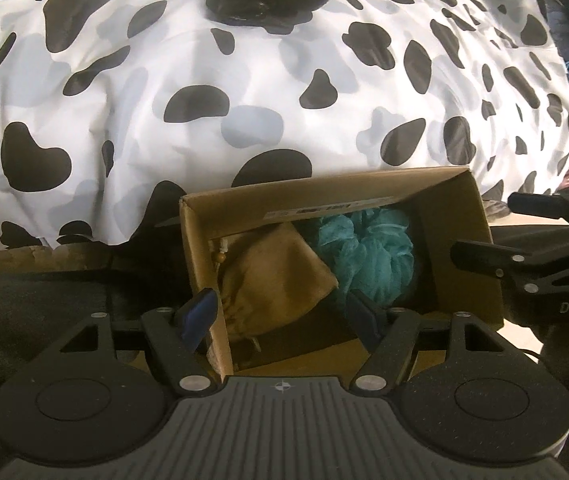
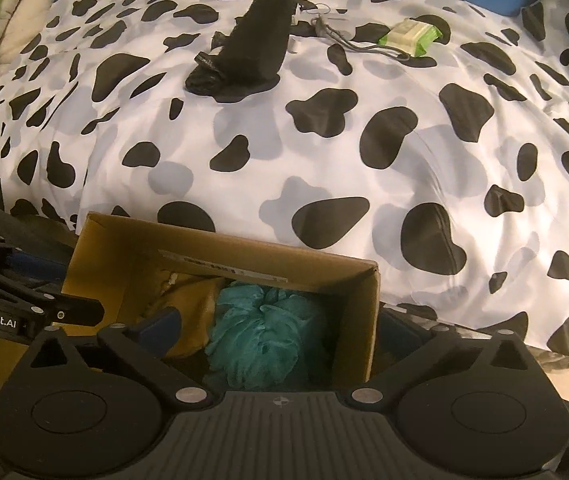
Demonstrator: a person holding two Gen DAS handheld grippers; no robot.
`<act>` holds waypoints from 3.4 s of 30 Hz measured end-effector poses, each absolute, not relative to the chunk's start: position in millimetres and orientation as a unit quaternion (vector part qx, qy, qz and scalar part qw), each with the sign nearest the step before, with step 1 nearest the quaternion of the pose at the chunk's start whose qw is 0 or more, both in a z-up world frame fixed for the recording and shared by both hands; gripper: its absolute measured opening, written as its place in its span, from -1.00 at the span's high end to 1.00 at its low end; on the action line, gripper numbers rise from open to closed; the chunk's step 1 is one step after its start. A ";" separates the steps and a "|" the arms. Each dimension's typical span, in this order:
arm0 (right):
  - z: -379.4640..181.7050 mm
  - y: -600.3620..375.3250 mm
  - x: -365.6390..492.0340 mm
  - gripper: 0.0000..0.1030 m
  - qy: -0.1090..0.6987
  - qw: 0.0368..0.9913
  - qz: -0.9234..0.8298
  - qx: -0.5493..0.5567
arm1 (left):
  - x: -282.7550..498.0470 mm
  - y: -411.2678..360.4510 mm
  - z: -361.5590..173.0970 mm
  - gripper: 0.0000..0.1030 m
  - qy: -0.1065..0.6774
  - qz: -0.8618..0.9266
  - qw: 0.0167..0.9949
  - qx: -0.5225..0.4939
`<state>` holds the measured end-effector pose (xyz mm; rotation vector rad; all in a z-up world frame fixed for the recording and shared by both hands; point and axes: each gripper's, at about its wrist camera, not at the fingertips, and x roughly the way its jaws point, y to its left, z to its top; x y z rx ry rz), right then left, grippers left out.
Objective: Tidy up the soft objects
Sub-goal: 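Lower pouch and sponge into the cardboard box and open both tools, then move both tools back toward the black foam sleeve and wrapped roll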
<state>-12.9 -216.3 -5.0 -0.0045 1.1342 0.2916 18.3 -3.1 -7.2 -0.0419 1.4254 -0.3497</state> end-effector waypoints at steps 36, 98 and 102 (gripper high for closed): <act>3.8 -225.7 -6.9 -1.00 0.506 0.858 0.083 -0.003 | 17.8 -1.5 22.9 -0.36 0.547 -0.127 0.827 0.000; 36.1 -232.2 113.3 -0.98 0.385 0.913 0.129 0.036 | 126.3 11.9 39.0 -0.36 0.445 -0.101 0.889 0.029; 34.2 -227.6 126.3 -0.96 0.386 0.911 0.140 0.035 | 136.1 13.0 37.8 -0.36 0.448 -0.100 0.888 0.028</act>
